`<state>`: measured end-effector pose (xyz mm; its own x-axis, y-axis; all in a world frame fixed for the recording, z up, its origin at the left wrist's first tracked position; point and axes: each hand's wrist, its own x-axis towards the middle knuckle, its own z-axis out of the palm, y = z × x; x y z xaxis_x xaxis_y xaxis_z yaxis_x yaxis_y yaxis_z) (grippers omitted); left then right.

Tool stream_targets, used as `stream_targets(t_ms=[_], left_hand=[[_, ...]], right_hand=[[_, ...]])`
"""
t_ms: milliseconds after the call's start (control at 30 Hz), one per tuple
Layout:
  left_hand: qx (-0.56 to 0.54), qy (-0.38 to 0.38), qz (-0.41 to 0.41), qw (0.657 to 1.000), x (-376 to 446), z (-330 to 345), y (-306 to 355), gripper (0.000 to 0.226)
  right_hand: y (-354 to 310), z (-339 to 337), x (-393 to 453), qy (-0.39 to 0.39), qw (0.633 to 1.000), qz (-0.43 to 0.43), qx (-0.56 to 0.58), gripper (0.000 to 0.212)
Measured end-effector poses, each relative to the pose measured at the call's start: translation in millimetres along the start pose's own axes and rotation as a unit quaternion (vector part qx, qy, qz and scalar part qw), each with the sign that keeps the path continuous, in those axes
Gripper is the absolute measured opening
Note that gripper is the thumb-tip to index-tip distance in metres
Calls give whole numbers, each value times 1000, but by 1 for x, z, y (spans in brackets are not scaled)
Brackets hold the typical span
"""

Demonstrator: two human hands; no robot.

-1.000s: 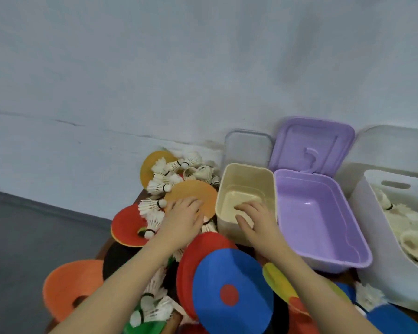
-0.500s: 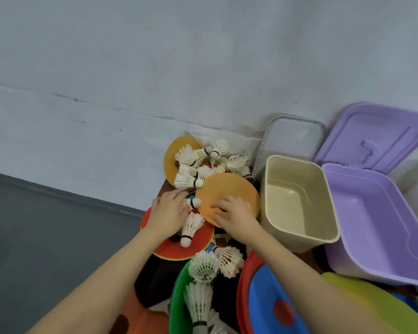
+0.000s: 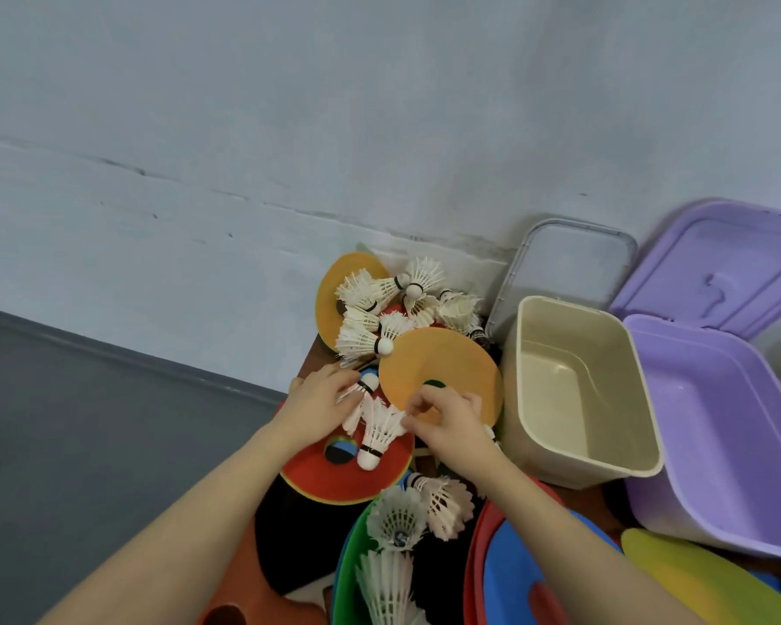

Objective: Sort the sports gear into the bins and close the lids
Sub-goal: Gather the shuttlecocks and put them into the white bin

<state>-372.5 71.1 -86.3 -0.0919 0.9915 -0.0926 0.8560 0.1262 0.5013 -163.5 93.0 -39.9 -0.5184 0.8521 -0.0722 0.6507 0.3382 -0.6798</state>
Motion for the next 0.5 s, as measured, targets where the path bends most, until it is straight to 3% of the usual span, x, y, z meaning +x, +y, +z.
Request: stream_targets(t_ms=[167, 333, 500], left_hand=[[32, -18, -6, 999, -2, 13, 5, 39], [36, -41, -24, 998, -5, 23, 8, 47], [-35, 24, -26, 999, -15, 24, 12, 47]], right_hand=[[10, -16, -9, 76, 989, 0, 125, 19], [15, -20, -16, 169, 973, 16, 154, 13], [18, -22, -26, 178, 974, 7, 142, 14]])
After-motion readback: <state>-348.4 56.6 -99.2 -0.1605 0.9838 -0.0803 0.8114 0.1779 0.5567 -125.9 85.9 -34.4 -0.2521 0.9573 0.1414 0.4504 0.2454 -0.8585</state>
